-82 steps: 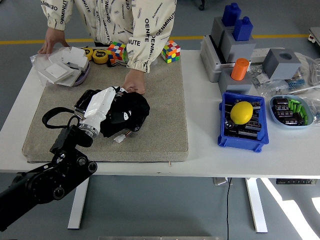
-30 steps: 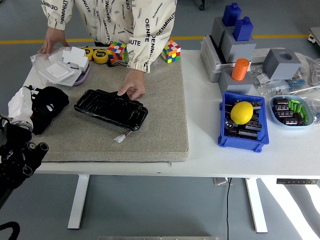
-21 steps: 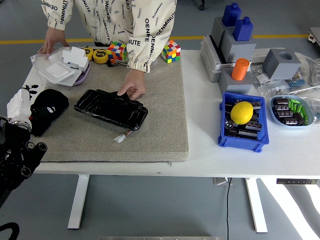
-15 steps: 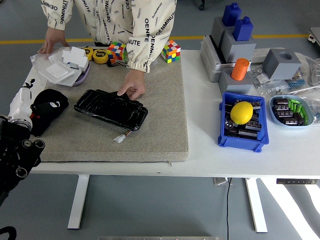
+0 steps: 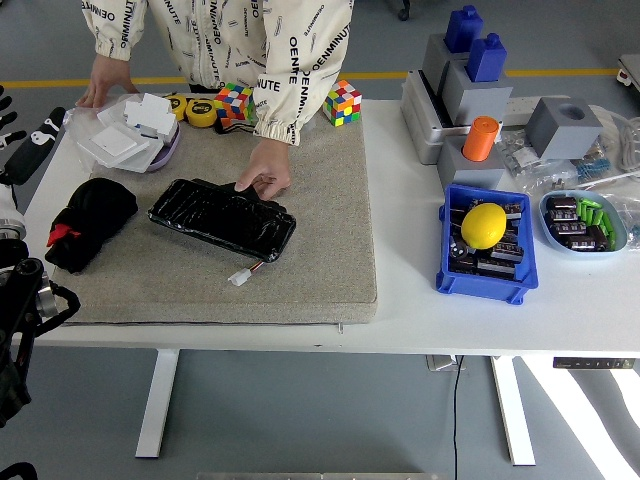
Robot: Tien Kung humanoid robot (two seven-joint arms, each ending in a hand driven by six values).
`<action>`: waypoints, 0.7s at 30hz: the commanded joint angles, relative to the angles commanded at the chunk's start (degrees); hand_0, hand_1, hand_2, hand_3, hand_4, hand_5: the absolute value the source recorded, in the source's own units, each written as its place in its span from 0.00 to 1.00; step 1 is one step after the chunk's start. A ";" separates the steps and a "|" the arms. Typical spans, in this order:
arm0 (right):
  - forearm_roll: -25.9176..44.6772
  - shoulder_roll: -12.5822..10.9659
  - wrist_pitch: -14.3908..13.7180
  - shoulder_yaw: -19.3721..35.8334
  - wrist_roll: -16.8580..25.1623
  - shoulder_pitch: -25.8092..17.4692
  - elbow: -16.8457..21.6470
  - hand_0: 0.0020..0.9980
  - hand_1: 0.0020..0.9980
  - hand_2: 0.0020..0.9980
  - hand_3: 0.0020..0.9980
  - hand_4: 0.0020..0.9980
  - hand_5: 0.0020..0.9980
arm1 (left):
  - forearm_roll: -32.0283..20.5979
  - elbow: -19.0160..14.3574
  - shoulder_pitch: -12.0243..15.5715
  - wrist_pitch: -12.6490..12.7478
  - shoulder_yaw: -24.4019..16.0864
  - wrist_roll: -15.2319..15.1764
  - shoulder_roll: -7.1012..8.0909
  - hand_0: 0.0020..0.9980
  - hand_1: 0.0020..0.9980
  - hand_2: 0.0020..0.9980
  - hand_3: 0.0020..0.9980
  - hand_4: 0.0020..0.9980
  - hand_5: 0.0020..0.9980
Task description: Pick the rag up,wipe the panel,place it on the desk
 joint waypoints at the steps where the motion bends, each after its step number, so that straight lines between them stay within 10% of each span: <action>1: -0.32 -0.01 -0.01 0.34 0.00 0.07 -0.09 0.54 0.56 0.49 0.52 0.88 0.35 | -0.16 -0.14 0.10 0.02 -0.45 -0.26 -0.04 0.53 0.67 0.70 0.74 0.95 0.27; 21: -3.99 -0.36 -0.34 4.06 -0.02 1.02 -0.91 0.54 0.56 0.49 0.52 0.88 0.35 | -2.24 -1.72 1.21 -0.10 -4.53 -1.89 0.09 0.52 0.65 0.69 0.73 0.96 0.26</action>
